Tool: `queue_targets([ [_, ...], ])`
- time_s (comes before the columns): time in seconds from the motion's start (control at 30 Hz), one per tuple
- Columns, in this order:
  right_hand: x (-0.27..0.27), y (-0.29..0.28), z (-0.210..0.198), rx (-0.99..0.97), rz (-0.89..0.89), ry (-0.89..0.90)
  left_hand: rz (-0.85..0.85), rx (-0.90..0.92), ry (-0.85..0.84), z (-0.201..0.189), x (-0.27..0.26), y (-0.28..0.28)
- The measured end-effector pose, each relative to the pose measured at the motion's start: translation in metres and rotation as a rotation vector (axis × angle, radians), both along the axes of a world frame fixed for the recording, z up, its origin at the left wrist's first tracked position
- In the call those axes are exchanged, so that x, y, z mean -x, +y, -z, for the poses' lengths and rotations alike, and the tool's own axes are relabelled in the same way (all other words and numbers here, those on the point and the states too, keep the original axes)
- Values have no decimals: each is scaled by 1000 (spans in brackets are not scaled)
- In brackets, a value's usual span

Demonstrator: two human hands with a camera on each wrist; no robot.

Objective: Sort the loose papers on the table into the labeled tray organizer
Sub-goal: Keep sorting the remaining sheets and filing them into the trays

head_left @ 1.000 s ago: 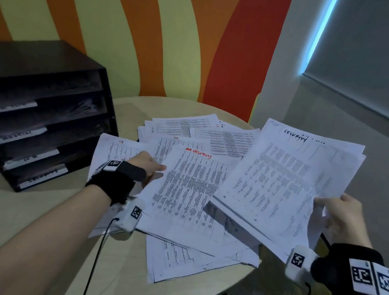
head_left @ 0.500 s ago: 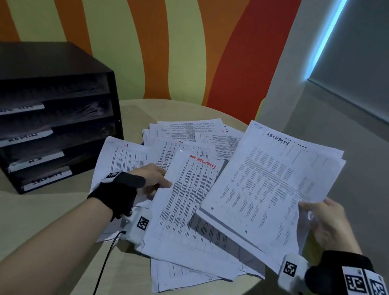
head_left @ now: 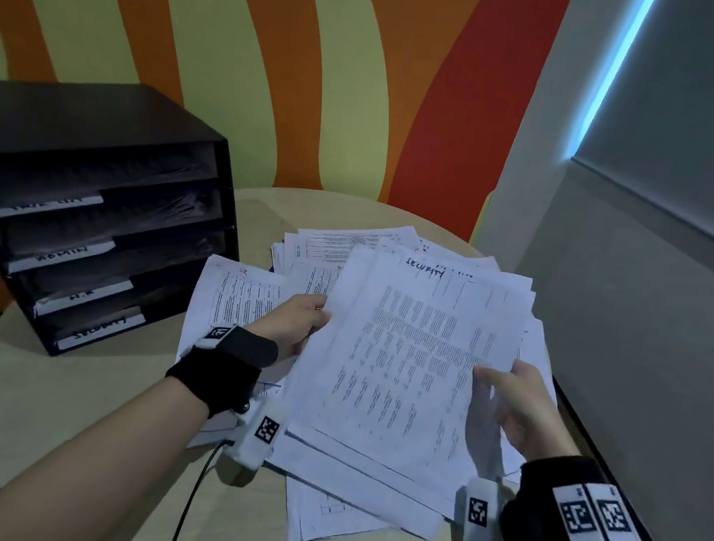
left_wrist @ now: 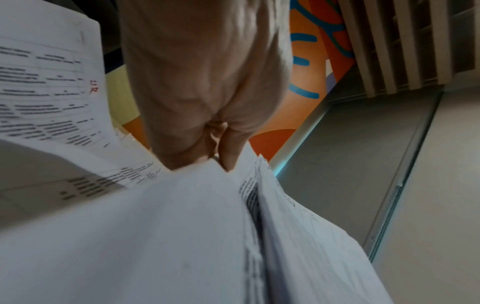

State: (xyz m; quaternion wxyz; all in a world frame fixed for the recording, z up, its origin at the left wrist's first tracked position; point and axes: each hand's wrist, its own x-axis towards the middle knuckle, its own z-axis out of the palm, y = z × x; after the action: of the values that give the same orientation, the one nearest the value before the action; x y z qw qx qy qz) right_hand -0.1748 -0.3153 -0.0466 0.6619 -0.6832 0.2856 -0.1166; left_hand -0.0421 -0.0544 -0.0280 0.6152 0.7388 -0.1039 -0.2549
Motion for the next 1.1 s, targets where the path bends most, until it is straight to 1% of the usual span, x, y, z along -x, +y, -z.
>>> queue_targets([
  [0.1, -3, 14, -3, -4, -6, -21, 92, 86, 29, -6, 6, -3],
  [0.13, -5, 18, -4, 11, 22, -27, 131, 79, -1, -9, 9, -3],
  [0.17, -7, 22, -6, 32, 53, -47, 156, 80, -68, -13, 12, -4],
  [0.2, -9, 25, -11, 53, 72, -90, 146, 93, -153, -17, 14, -5],
  [0.27, -14, 31, -27, 111, 80, -213, 43, 185, -270, -33, 18, -5],
  [0.33, -17, 42, -54, 184, 98, -367, -52, 300, -364, -55, 19, -2],
  [0.4, -20, 55, -81, 254, 81, -514, -119, 377, -446, -73, 14, 3],
  [0.47, -25, 66, -96, 306, 32, -607, -173, 439, -458, -87, 14, 9],
  [0.53, -31, 74, -99, 313, -20, -624, -188, 492, -431, -89, 11, 15],
  [0.57, -33, 78, -95, 297, -58, -608, -180, 485, -421, -87, 11, 19],
  [0.67, -37, 86, -74, 287, -181, -432, -160, 399, -349, -63, 8, 25],
  [0.73, -37, 87, -64, 250, -250, -320, -183, 294, -326, -44, 4, 28],
  [0.77, -36, 86, -64, 261, -255, -294, -211, 234, -342, -39, 3, 30],
  [0.8, -36, 83, -68, 318, -220, -287, -238, 179, -389, -37, 2, 32],
  [0.87, -35, 76, -85, 504, -83, -347, -238, 125, -602, -46, -1, 38],
  [0.93, -34, 71, -106, 695, 14, -495, -205, 30, -883, -65, -6, 44],
  [0.97, -34, 70, -115, 790, 19, -567, -184, -67, -1013, -77, -10, 47],
  [1.0, -36, 70, -122, 884, -5, -600, -147, -163, -1117, -89, -12, 49],
  [1.03, -39, 71, -127, 964, -50, -592, -106, -262, -1182, -102, -11, 50],
  [1.07, -45, 70, -128, 988, -109, -562, -66, -337, -1216, -111, -10, 52],
  [1.1, -50, 71, -128, 957, -165, -531, -30, -371, -1246, -119, -8, 52],
])
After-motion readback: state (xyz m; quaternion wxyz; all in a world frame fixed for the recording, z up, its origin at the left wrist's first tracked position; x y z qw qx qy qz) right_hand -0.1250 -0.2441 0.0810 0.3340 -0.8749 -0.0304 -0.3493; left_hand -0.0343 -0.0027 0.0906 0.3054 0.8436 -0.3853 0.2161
